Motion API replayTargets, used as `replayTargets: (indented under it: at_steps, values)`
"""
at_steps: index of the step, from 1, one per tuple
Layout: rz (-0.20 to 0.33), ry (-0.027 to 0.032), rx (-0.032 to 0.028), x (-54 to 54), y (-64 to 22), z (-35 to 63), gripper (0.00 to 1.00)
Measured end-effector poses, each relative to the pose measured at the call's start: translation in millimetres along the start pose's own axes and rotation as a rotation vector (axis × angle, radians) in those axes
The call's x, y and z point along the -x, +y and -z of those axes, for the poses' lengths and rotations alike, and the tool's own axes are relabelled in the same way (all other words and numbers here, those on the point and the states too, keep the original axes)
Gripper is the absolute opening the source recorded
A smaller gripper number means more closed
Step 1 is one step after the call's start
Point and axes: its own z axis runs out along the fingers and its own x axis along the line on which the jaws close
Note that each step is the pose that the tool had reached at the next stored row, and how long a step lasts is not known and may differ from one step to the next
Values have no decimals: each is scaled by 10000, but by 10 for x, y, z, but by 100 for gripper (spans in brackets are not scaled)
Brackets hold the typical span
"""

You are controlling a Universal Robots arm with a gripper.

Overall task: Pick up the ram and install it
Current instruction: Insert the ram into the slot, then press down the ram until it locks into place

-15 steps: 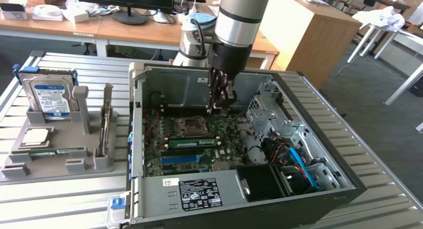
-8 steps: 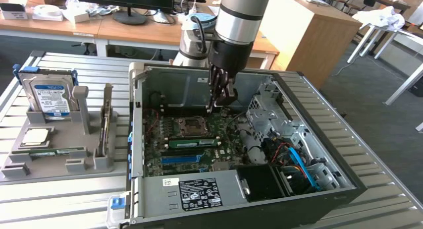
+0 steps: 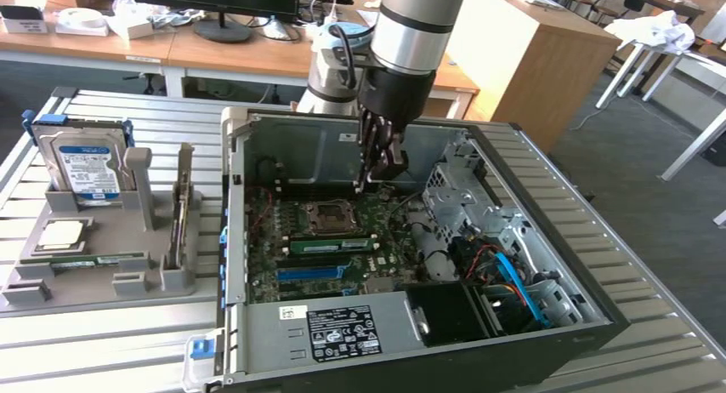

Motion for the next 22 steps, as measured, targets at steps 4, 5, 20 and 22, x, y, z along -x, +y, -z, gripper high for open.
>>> replayTargets:
  at_steps: [4,5,20,22]
  values:
    - [1,2,2,0,-1,1,25]
    - [2,2,2,0,-1,1,25]
    - [2,2,2,0,-1,1,10]
    - [2,2,2,0,-1,1,10]
